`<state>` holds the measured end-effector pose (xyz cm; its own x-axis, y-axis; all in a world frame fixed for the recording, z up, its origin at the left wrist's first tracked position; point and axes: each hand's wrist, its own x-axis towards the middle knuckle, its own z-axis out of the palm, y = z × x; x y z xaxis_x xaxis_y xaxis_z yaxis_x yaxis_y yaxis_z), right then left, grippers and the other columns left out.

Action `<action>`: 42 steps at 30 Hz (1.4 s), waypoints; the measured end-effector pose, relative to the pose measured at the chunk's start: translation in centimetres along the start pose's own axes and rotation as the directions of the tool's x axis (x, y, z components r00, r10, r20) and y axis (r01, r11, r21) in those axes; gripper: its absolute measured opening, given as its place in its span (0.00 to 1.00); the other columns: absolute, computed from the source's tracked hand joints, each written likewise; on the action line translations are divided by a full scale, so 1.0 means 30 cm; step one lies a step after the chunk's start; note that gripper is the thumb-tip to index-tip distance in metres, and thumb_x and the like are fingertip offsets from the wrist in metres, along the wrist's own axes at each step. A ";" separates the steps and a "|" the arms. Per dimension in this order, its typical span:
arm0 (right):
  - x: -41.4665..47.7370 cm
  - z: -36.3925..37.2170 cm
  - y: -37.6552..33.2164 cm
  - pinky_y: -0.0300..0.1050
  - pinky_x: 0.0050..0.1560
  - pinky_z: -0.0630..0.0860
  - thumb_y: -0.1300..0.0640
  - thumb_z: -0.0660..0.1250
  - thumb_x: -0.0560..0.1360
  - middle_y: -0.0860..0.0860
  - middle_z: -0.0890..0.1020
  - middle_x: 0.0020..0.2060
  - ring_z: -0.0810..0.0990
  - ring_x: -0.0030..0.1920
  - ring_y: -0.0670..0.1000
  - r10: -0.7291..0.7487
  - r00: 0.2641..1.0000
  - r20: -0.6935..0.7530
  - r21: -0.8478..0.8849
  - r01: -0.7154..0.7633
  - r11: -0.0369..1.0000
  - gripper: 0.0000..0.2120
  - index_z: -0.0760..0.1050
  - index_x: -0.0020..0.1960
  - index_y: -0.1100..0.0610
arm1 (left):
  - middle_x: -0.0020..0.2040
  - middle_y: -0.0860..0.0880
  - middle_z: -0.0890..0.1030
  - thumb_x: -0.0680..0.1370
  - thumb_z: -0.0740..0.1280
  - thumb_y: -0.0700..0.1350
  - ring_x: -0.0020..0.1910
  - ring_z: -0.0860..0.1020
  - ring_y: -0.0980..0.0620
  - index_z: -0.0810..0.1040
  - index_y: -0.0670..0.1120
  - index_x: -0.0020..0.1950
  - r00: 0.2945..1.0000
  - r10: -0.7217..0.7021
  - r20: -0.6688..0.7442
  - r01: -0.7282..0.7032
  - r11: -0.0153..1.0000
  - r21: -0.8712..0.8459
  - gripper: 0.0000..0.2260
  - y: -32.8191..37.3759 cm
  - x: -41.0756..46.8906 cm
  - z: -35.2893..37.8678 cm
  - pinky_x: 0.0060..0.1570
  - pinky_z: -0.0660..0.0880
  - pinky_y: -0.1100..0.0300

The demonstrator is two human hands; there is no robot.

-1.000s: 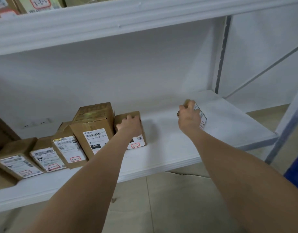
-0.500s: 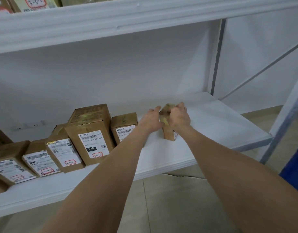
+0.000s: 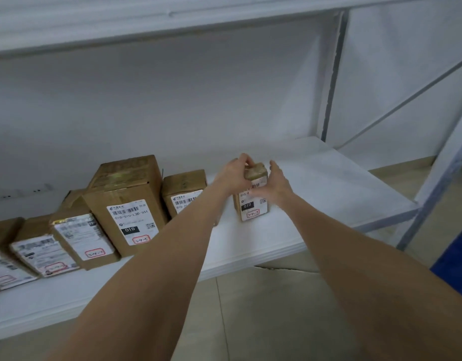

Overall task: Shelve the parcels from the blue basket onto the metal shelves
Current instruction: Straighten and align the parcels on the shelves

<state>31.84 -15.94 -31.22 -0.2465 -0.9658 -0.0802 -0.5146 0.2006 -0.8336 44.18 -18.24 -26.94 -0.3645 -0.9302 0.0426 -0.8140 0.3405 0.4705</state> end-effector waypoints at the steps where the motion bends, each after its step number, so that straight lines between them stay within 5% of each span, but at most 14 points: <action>1: 0.009 0.015 0.011 0.54 0.63 0.73 0.59 0.79 0.63 0.54 0.75 0.64 0.74 0.65 0.57 0.002 0.998 0.064 0.108 -0.009 0.994 0.43 0.61 0.72 0.55 | 0.60 0.45 0.75 0.72 0.68 0.37 0.58 0.75 0.45 0.68 0.46 0.63 1.000 0.003 0.014 -0.002 1.000 -0.014 0.21 -0.012 -0.008 -0.016 0.55 0.73 0.54; 3: 0.009 0.055 0.022 0.51 0.58 0.77 0.64 0.75 0.67 0.53 0.81 0.54 0.80 0.58 0.56 -0.017 0.994 0.107 0.206 -0.005 0.979 0.28 0.69 0.63 0.56 | 0.62 0.45 0.75 0.74 0.67 0.37 0.60 0.74 0.46 0.67 0.44 0.66 0.999 -0.012 0.029 0.012 1.000 0.002 0.21 -0.041 -0.033 -0.051 0.57 0.72 0.56; 6: 0.011 0.108 0.016 0.44 0.54 0.73 0.65 0.69 0.73 0.55 0.80 0.57 0.79 0.57 0.55 -0.081 0.997 -0.006 0.127 0.081 0.989 0.21 0.71 0.65 0.59 | 0.67 0.46 0.73 0.76 0.66 0.42 0.65 0.72 0.47 0.65 0.44 0.71 0.999 -0.040 0.016 0.038 0.996 0.082 0.24 -0.103 -0.069 -0.105 0.63 0.70 0.55; 11: 0.036 0.105 -0.007 0.43 0.50 0.71 0.65 0.66 0.75 0.57 0.78 0.60 0.77 0.60 0.57 -0.095 0.995 -0.030 -0.037 0.094 0.995 0.20 0.69 0.66 0.61 | 0.61 0.45 0.75 0.77 0.62 0.47 0.59 0.75 0.43 0.72 0.47 0.67 0.973 -0.204 -0.108 0.230 0.908 0.350 0.18 -0.197 -0.128 -0.160 0.53 0.75 0.52; 16: 0.068 0.065 0.007 0.47 0.54 0.72 0.64 0.63 0.77 0.59 0.77 0.61 0.76 0.61 0.59 -0.051 0.997 -0.064 -0.127 0.043 0.991 0.20 0.66 0.68 0.61 | 0.58 0.43 0.75 0.76 0.61 0.46 0.53 0.77 0.42 0.72 0.47 0.65 0.977 -0.198 -0.073 0.211 0.900 0.380 0.17 -0.222 -0.149 -0.150 0.45 0.75 0.54; 21: 0.072 0.087 0.002 0.49 0.55 0.73 0.65 0.57 0.79 0.59 0.77 0.61 0.76 0.61 0.59 -0.024 0.998 -0.062 -0.109 0.017 0.994 0.20 0.64 0.70 0.59 | 0.65 0.41 0.68 0.78 0.62 0.45 0.60 0.74 0.40 0.67 0.48 0.71 0.971 -0.227 -0.077 0.239 0.892 0.385 0.20 -0.223 -0.153 -0.145 0.51 0.73 0.53; 32: 0.065 0.129 0.006 0.46 0.50 0.73 0.69 0.55 0.78 0.58 0.76 0.62 0.75 0.61 0.58 -0.004 1.000 0.008 0.110 0.003 0.994 0.20 0.64 0.69 0.60 | 0.65 0.42 0.68 0.77 0.66 0.44 0.61 0.74 0.42 0.65 0.47 0.72 0.977 -0.202 -0.064 0.211 0.899 0.383 0.24 -0.260 -0.148 -0.147 0.54 0.73 0.54; 42: 0.061 0.107 0.024 0.46 0.53 0.73 0.69 0.55 0.78 0.57 0.77 0.62 0.75 0.62 0.58 -0.041 0.999 0.001 0.026 0.041 0.999 0.20 0.67 0.69 0.59 | 0.64 0.43 0.72 0.78 0.65 0.40 0.64 0.71 0.43 0.66 0.45 0.71 0.967 -0.216 -0.137 0.251 0.902 0.352 0.22 -0.269 -0.154 -0.121 0.58 0.72 0.53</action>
<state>33.65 -18.08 -33.73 -0.2246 -0.9733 -0.0469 -0.5026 0.1569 -0.8502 54.07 -17.18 -27.73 -0.1149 -0.9915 0.0603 -0.9847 0.1217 0.1244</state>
